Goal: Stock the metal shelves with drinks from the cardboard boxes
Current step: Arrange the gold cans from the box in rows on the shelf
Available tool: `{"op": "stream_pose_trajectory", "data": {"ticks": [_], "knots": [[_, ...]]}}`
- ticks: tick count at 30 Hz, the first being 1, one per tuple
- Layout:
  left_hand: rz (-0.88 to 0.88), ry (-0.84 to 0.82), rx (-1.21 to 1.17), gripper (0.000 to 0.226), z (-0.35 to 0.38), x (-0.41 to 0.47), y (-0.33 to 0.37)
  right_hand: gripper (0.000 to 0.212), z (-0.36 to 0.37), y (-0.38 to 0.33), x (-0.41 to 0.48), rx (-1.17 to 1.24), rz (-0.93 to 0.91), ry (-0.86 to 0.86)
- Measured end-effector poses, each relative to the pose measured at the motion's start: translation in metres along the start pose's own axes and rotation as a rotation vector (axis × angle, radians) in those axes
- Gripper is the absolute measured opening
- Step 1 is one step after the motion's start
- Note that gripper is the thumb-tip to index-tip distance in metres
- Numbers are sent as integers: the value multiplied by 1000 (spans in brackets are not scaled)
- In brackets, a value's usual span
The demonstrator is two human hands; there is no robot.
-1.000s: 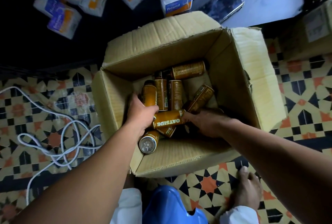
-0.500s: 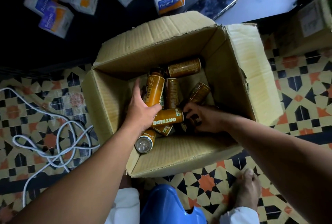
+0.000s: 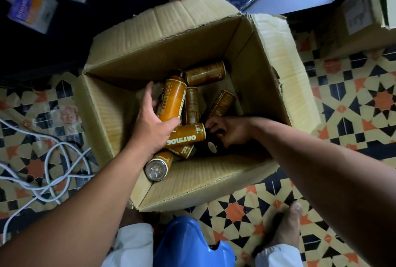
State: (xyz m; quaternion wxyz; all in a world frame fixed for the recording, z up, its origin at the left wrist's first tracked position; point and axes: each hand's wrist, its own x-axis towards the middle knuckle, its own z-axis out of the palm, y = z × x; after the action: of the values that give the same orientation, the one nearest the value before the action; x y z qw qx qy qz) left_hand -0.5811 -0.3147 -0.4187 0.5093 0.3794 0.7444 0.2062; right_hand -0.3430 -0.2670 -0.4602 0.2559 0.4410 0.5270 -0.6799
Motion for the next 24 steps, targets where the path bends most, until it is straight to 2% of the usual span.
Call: {"op": "stream_pose_trajectory", "data": {"ticks": [5, 9, 11, 16, 20, 24], "knots": [[21, 5, -7, 107, 0, -2, -1, 74, 6, 3, -2, -203, -37, 40], [29, -5, -11, 108, 1, -6, 2, 82, 5, -2, -13, -303, -99, 103], [33, 0, -12, 108, -1, -8, 4, 83, 6, -8, -24, -260, -166, 181], [38, 21, 23, 110, -8, -16, 11, 62, 12, -18, -50, -101, -397, 391], [25, -18, -27, 80, -14, -21, 17, 59, 14, -15, -59, 39, -424, 468], [64, -53, -37, 65, -14, -24, 28, 57, 16, -16, -62, 159, -452, 526]]}}
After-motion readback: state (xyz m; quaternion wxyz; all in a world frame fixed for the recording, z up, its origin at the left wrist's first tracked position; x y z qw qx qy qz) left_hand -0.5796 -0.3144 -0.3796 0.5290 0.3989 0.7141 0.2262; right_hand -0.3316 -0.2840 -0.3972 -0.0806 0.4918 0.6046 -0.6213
